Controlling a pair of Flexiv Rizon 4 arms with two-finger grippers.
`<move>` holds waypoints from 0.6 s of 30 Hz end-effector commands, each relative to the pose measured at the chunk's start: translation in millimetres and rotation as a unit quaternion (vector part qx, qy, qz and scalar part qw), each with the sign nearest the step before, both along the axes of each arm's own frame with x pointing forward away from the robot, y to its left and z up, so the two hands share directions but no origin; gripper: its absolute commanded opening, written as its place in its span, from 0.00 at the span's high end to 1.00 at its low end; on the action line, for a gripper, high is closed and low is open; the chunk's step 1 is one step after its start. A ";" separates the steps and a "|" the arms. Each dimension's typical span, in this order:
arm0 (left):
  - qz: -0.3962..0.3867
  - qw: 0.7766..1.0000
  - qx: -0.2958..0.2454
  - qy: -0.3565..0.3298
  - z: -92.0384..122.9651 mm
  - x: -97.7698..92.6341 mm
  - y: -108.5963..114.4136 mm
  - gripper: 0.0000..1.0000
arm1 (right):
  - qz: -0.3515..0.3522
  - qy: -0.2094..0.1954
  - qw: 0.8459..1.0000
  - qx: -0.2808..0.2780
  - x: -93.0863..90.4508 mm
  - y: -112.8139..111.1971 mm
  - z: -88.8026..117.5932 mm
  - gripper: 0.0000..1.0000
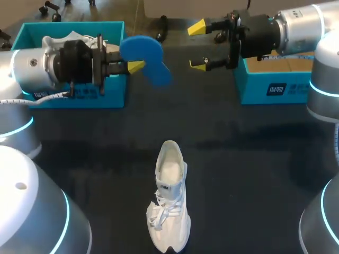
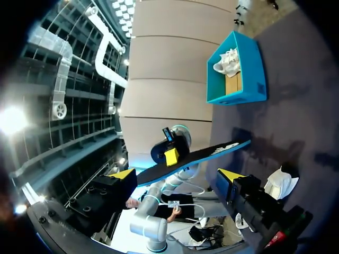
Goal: Take the shoe out of the shoebox, open the shoe tongue, remove and reinsert the insole, then place the shoe into the shoebox
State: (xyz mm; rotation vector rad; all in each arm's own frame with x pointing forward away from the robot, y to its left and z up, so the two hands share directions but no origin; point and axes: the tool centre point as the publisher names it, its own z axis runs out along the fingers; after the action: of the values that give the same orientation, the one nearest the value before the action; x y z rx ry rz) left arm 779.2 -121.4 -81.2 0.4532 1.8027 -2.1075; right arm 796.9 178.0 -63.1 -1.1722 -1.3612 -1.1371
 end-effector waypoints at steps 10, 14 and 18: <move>0.036 0.982 0.000 0.187 -4.6 -4.1 -4.4 1.00 | 0.000 0.000 1.000 -0.001 0.1 1.2 -0.3 0.00; 0.038 0.962 -0.017 0.269 -4.0 3.8 0.3 1.00 | 0.000 0.000 1.000 -0.001 0.1 1.2 -0.3 0.00; 0.022 0.934 -0.018 0.356 -0.1 5.9 2.2 1.00 | 0.000 0.000 1.000 -0.001 0.1 1.2 -0.3 0.00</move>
State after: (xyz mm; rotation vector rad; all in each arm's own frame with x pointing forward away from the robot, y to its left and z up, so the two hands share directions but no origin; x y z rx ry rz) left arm 781.8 -119.9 -84.1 -0.1840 1.9873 -2.3368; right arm 796.9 178.0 -63.0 -1.1724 -1.3613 -1.1371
